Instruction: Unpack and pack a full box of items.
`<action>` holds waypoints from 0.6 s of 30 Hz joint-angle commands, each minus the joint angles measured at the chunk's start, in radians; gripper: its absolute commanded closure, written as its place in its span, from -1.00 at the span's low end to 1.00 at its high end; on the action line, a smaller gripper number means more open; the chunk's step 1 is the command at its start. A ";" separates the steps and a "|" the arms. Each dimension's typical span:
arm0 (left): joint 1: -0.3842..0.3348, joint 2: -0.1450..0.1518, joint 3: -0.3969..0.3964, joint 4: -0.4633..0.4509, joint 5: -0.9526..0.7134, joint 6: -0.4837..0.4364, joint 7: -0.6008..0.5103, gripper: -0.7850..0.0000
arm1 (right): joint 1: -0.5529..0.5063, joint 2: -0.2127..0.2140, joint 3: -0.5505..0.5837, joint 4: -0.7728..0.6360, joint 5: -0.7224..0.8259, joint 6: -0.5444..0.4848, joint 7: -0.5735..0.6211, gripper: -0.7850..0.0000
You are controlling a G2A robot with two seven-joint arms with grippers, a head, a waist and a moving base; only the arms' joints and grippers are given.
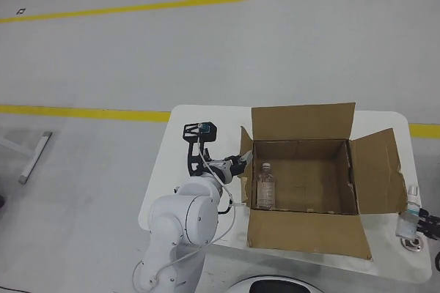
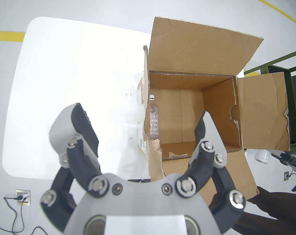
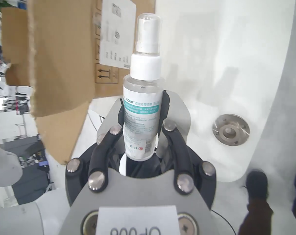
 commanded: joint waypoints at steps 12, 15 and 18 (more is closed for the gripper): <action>0.000 0.000 0.000 0.000 0.000 0.000 0.000 -1.00 | -0.060 -0.001 0.152 0.011 0.377 -0.075 0.043 1.00; 0.000 0.000 0.000 0.000 0.000 0.000 0.000 -1.00 | -0.083 -0.003 0.192 -0.029 0.437 -0.092 0.059 1.00; 0.000 0.000 0.000 0.000 0.000 0.000 0.000 -1.00 | -0.109 -0.007 0.222 -0.086 0.479 -0.107 0.061 1.00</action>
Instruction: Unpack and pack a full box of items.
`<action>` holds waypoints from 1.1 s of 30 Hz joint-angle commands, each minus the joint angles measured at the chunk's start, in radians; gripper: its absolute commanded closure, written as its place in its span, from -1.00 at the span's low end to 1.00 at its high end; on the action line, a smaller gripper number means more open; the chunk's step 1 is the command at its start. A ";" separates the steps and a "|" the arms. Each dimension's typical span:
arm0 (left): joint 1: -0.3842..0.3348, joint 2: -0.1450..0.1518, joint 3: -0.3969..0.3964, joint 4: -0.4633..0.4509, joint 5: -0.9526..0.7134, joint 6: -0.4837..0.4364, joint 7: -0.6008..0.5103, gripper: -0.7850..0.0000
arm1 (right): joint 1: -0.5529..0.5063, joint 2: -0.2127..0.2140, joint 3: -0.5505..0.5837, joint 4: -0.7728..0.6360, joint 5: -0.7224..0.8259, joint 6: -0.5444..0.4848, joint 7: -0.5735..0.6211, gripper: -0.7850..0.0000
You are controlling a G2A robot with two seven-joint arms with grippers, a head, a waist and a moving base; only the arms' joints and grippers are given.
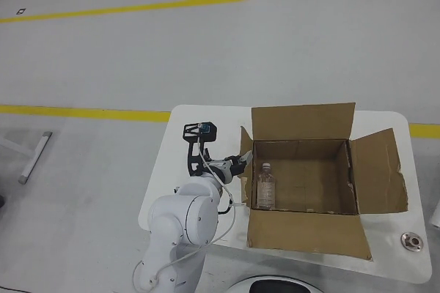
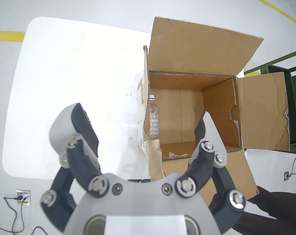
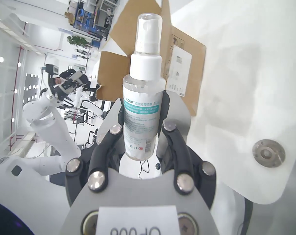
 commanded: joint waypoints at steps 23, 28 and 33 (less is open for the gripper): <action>0.000 0.000 0.000 0.000 0.000 0.000 0.000 -1.00 | 0.052 0.014 -0.223 -0.273 -0.342 0.131 -0.096 1.00; 0.000 0.000 0.000 0.000 0.000 0.000 0.000 -1.00 | 0.052 0.014 -0.223 -0.273 -0.342 0.131 -0.096 1.00; 0.000 0.000 0.000 0.000 0.000 0.000 0.000 -1.00 | 0.052 0.014 -0.223 -0.273 -0.342 0.131 -0.096 1.00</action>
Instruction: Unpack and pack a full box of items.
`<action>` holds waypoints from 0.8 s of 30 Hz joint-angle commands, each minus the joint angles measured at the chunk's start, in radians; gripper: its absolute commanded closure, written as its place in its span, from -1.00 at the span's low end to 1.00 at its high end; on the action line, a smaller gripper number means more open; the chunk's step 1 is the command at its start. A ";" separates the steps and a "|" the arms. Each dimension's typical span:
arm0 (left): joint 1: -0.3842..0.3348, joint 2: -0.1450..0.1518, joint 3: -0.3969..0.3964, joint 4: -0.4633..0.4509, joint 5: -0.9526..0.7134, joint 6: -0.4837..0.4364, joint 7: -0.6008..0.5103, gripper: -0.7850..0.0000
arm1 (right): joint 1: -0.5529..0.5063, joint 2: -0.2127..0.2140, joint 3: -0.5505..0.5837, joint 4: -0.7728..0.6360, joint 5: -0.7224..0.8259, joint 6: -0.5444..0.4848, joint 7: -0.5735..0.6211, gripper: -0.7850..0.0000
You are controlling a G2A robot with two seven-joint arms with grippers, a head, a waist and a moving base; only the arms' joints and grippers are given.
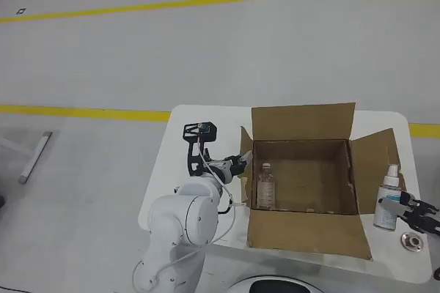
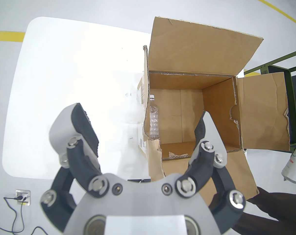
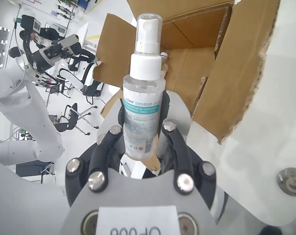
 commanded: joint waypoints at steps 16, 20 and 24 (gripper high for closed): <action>0.000 0.000 0.000 0.000 0.000 0.000 0.000 -1.00 | 0.156 0.018 -0.270 -0.118 -0.463 0.156 -0.157 1.00; 0.000 0.000 0.000 0.000 0.000 0.000 0.000 -1.00 | 0.231 0.020 -0.452 -0.115 -0.643 0.300 -0.144 1.00; 0.000 0.000 0.000 0.000 0.000 0.000 0.000 -1.00 | 0.321 0.019 -0.583 -0.041 -0.781 0.397 -0.127 1.00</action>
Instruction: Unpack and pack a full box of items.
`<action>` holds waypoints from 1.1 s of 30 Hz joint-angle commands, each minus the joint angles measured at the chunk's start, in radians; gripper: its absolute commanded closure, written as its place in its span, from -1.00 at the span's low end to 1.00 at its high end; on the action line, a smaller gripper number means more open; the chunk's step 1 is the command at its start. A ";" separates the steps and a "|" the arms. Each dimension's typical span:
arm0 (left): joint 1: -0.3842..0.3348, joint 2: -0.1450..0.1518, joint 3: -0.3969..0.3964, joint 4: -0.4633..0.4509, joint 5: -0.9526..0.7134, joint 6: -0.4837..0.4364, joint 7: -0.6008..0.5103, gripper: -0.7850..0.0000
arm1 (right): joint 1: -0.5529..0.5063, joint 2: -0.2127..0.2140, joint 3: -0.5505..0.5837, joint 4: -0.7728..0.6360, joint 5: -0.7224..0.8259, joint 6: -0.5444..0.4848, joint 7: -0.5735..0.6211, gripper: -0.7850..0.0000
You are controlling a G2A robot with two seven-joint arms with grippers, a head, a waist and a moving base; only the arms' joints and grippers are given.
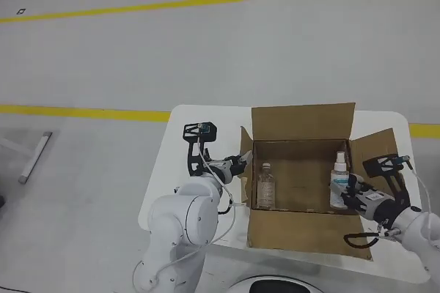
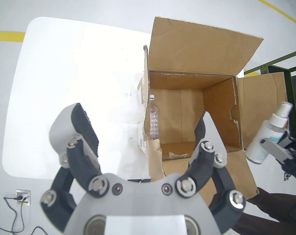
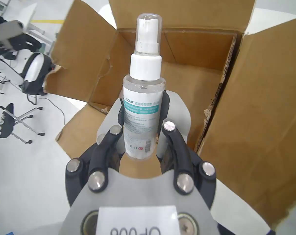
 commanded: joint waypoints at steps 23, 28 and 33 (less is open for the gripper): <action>0.045 0.006 -0.051 0.024 0.032 0.008 0.108 -1.00 | 0.135 -0.009 -0.155 0.097 -0.082 0.098 0.007 1.00; 0.069 0.011 -0.121 0.022 0.066 0.056 0.166 -1.00 | 0.143 -0.011 -0.176 0.147 -0.086 0.088 -0.023 1.00; 0.089 0.015 -0.187 0.021 0.075 0.087 0.200 -1.00 | 0.210 -0.020 -0.287 0.237 -0.155 0.105 -0.030 1.00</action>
